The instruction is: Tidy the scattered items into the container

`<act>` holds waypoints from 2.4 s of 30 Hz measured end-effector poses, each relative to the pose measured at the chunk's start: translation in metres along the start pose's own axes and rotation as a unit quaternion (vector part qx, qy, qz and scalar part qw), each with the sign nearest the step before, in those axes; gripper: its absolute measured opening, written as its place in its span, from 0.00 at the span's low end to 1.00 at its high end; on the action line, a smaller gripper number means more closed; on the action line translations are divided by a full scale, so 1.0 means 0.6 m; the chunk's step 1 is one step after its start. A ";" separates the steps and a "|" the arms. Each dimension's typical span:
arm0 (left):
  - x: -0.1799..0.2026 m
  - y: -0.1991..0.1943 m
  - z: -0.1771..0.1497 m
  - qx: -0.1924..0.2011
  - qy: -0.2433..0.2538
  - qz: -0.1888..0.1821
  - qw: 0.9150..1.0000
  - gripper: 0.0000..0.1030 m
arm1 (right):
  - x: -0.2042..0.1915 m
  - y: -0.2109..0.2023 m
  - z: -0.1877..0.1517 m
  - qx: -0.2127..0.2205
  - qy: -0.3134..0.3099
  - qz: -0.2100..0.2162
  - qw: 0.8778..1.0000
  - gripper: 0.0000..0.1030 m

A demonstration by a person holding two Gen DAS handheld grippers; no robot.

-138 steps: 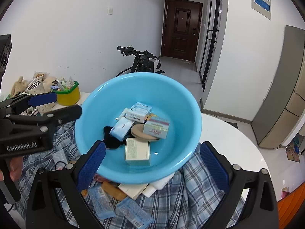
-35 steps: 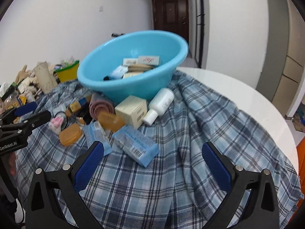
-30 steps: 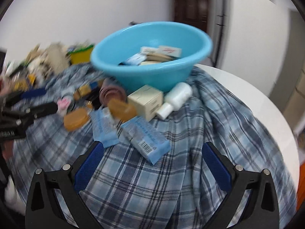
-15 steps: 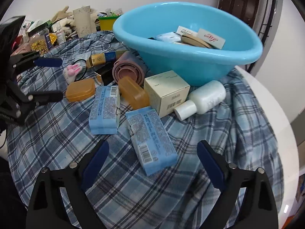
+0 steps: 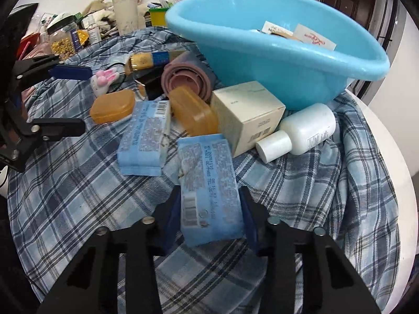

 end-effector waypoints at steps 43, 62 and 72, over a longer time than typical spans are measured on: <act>0.038 -0.016 -0.026 -0.010 0.016 -0.025 1.000 0.85 | -0.074 -0.037 -0.043 0.037 0.030 0.028 0.998 0.54; 0.088 0.019 0.030 0.003 0.036 -0.069 0.997 0.85 | -0.099 -0.068 -0.074 0.073 0.021 0.011 0.997 0.00; 0.075 0.064 0.030 -0.036 0.029 -0.075 0.996 0.87 | -0.095 -0.065 -0.081 0.058 0.013 0.028 0.998 0.00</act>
Point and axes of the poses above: each gripper's, at about its wrist camera, not at the fingertips, and y roughly the way its jaws point, x to its right, z to its top, the point moved 1 cm from there along y, roughly the way its jaws point, and after that the axes turned 6 degrees about -x, right-handed, at the moved point
